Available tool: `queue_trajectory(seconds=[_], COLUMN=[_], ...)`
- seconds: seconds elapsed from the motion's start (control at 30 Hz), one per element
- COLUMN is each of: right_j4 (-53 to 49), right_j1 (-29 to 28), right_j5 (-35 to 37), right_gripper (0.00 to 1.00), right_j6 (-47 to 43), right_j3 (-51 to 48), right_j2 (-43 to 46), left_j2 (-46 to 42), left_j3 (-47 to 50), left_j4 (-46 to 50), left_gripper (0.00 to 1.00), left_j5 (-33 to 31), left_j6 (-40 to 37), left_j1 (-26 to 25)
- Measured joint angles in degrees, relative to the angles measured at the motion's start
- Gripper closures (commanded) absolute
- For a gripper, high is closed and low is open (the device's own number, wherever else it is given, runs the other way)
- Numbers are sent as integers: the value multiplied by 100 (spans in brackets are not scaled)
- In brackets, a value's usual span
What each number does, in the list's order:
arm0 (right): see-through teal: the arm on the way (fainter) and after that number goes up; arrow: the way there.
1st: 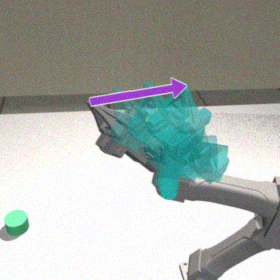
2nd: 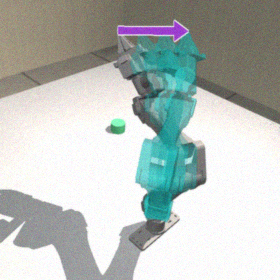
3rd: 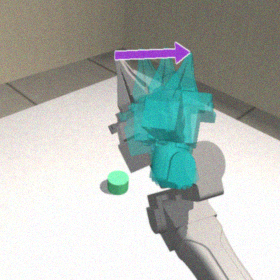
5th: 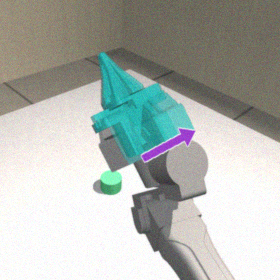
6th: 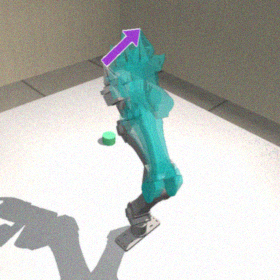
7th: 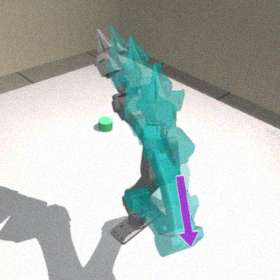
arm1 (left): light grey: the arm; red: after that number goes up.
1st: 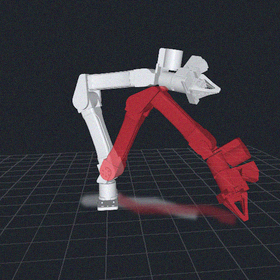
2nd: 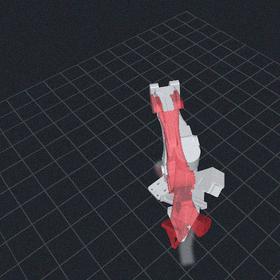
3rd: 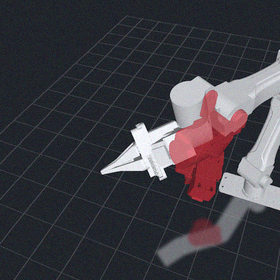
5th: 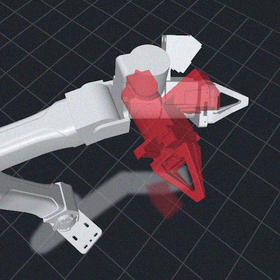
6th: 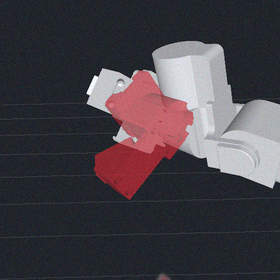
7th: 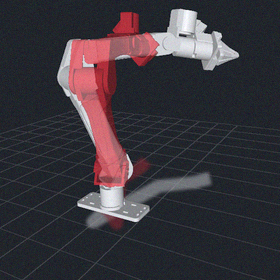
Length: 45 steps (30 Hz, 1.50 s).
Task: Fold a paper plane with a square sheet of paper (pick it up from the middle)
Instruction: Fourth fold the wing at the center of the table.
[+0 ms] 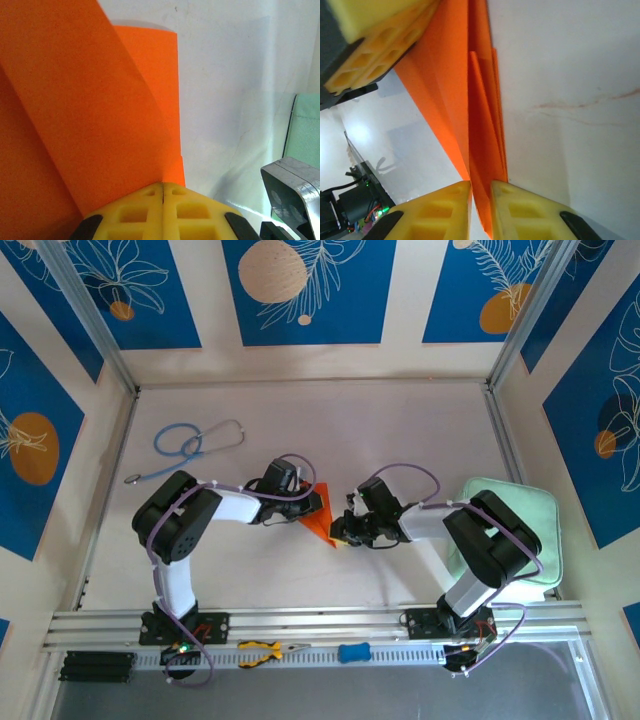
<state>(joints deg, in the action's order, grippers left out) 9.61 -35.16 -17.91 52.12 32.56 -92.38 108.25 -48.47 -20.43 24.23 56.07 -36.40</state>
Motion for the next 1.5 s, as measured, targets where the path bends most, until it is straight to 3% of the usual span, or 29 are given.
queue_trajectory(seconds=[0.2, 0.57, 0.93, 1.27, 1.5], right_j4=[-63, -92, -267, -328, -413], right_j1=[-2, 39, 39, 39, 35], right_j5=[31, -122, -118, -157, -162], right_gripper=[89, 84, 91, 87, 92], right_j6=[-50, -153, -221, -240, -260], right_j3=[0, -96, -122, -197, -236], right_j2=[0, 87, 142, 238, 295], left_j2=[11, 17, 22, 22, 22], left_j3=[0, 0, 0, 4, 4], left_j4=[-13, -15, -15, -17, -17], left_gripper=[94, 94, 95, 95, 95], left_j5=[22, 66, 83, 85, 85], left_j6=[39, 59, 61, 61, 61], left_j1=[0, -7, -11, -11, -11])
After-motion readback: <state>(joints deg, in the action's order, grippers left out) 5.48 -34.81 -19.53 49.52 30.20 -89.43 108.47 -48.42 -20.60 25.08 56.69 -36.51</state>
